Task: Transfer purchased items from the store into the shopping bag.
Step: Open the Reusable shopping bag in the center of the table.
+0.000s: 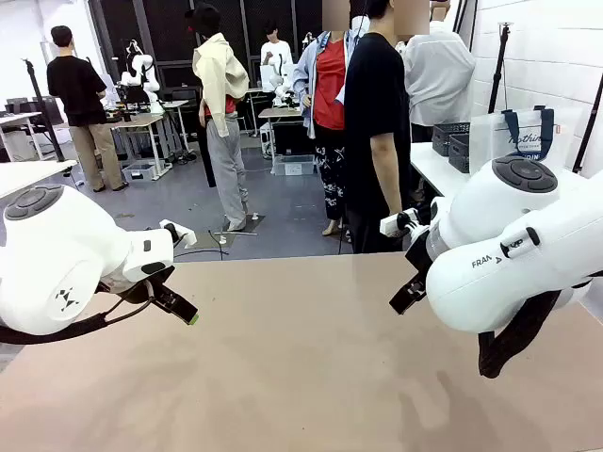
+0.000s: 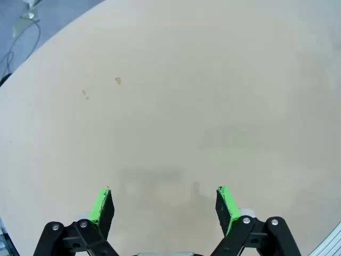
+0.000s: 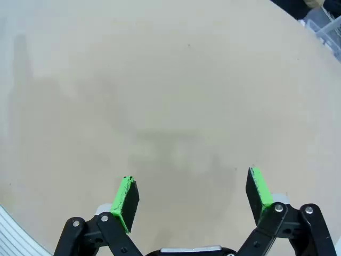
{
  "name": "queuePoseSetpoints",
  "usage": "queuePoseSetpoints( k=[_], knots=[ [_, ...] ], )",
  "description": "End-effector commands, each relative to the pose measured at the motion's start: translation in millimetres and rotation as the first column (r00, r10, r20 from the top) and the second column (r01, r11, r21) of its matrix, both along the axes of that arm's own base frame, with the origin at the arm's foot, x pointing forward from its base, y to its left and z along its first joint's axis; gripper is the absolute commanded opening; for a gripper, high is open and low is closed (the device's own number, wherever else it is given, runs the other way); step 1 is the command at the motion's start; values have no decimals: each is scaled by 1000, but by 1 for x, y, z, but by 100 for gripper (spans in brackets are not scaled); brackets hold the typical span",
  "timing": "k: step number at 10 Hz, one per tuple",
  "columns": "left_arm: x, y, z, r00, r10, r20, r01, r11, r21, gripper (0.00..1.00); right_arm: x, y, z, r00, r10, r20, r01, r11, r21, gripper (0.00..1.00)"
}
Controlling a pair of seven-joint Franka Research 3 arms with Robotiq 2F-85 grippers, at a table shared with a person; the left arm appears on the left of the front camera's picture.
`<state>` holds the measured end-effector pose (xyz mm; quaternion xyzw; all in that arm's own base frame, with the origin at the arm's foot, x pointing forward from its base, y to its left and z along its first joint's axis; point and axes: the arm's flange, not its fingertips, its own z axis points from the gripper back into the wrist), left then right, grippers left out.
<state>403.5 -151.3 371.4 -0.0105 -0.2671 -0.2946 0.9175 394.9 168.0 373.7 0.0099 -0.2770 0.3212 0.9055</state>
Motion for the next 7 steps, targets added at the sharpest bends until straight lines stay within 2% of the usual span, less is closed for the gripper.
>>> queuePoseSetpoints(
  k=[1,7],
  knots=[
    [0,0,0,1000,0,0,0,1000,0,100,0,0,0,1000,0,0,0,1000,0,100],
    [0,0,0,1000,0,0,0,1000,0,100,0,0,0,1000,0,0,0,1000,0,100]
  ],
)
